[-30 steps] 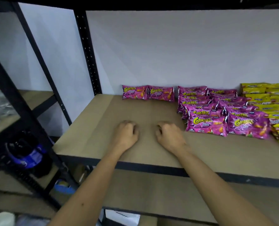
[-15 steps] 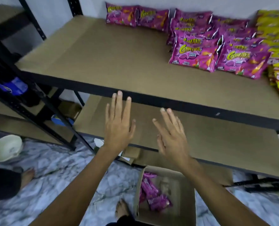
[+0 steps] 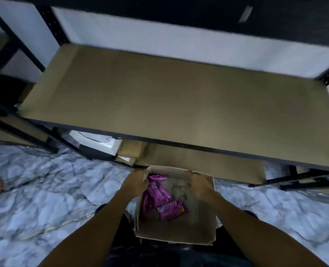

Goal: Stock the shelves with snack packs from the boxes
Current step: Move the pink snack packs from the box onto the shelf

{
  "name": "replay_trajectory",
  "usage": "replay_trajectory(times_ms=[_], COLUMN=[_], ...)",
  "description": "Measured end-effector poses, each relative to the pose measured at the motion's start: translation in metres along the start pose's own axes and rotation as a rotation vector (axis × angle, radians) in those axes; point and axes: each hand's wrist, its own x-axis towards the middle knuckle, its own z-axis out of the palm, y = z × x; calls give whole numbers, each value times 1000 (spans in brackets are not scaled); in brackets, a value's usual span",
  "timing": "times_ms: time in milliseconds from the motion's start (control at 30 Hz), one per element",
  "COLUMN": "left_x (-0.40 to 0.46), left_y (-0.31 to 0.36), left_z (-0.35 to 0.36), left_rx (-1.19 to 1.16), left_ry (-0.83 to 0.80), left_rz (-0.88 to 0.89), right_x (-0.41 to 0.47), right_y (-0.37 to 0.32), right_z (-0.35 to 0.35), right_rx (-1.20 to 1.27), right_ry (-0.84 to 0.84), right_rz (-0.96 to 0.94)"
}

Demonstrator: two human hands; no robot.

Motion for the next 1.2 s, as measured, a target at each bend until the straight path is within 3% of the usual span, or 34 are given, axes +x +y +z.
replay_trajectory(times_ms=[167, 600, 900, 1200], left_x=[37, 152, 175, 160], left_y=[-32, -128, -177, -193], left_z=[85, 280, 351, 392], left_rx=[10, -108, -77, 48], left_ry=[-154, -216, -302, -364], left_rz=[-47, -104, -152, -112], right_x=[43, 171, 199, 221], right_y=[58, 165, 183, 181], right_z=[77, 297, 347, 393], right_rx=[72, 316, 382, 632], right_ry=[-80, -183, -142, -82], right_rz=[128, 240, 364, 501])
